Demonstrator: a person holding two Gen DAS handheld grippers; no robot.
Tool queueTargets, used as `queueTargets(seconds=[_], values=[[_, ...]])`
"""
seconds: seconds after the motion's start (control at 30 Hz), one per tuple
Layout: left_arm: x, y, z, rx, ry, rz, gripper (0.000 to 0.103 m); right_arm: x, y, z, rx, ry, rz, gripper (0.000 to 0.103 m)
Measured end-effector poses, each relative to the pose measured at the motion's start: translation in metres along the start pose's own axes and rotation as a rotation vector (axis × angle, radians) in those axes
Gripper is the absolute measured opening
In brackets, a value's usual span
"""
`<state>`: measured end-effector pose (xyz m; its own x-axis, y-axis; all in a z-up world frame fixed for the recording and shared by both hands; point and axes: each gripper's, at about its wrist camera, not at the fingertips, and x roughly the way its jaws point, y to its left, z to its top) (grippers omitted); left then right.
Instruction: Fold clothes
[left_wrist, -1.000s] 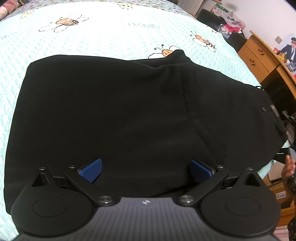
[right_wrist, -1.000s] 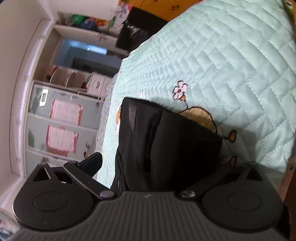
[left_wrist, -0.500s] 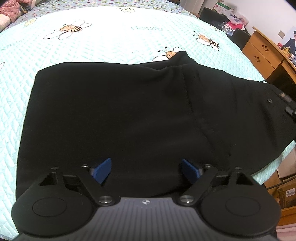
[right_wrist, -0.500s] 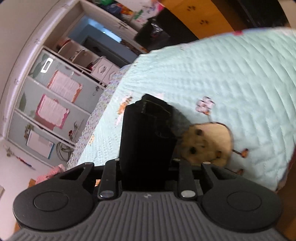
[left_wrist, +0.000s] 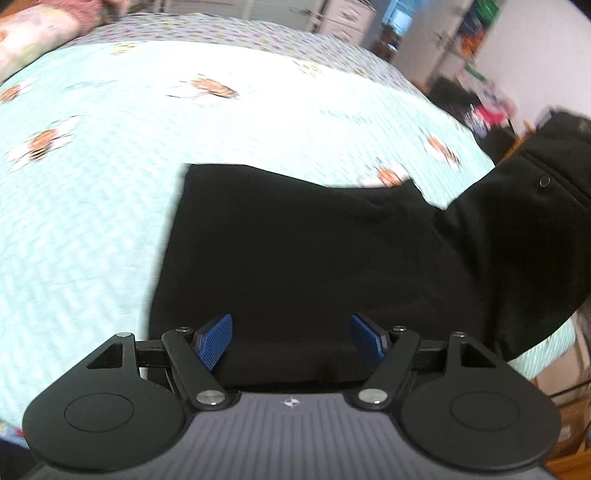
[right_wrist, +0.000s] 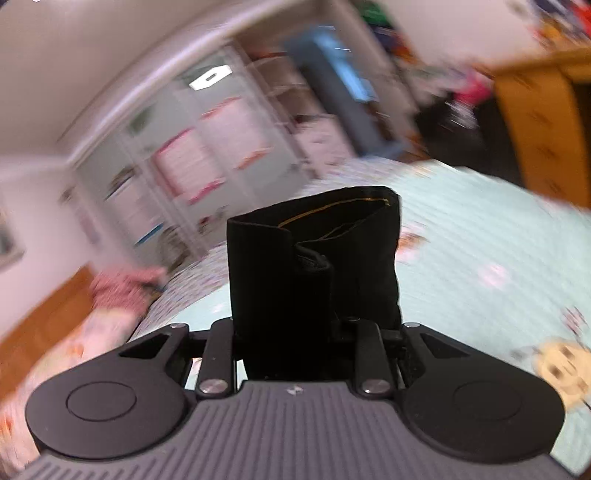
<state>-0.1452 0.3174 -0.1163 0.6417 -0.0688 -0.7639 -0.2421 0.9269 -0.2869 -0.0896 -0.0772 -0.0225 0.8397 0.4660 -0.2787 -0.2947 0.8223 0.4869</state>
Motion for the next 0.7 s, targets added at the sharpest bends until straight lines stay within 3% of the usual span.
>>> queueTargets(seconds=[0.1,0.2,0.33,0.43,0.53,0.7], values=[[-0.017,0.030,-0.008,-0.053,-0.027,0.015,0.073,0.014,0.075,-0.013,-0.207,0.029,0.054,0.029],[-0.028,0.058,-0.018,-0.104,-0.041,0.033,0.073,0.038,0.150,-0.057,-0.474,0.091,0.102,0.029],[-0.035,0.086,-0.031,-0.166,-0.028,0.053,0.073,0.082,0.212,-0.157,-0.824,0.208,0.156,0.029],[-0.039,0.102,-0.041,-0.203,-0.015,0.059,0.074,0.114,0.225,-0.240,-1.052,0.346,0.172,0.033],[-0.043,0.113,-0.052,-0.226,-0.008,0.054,0.074,0.108,0.224,-0.283,-1.246,0.299,0.149,0.036],[-0.035,0.120,-0.054,-0.272,0.011,0.035,0.074,0.098,0.222,-0.266,-1.234,0.269,0.177,0.033]])
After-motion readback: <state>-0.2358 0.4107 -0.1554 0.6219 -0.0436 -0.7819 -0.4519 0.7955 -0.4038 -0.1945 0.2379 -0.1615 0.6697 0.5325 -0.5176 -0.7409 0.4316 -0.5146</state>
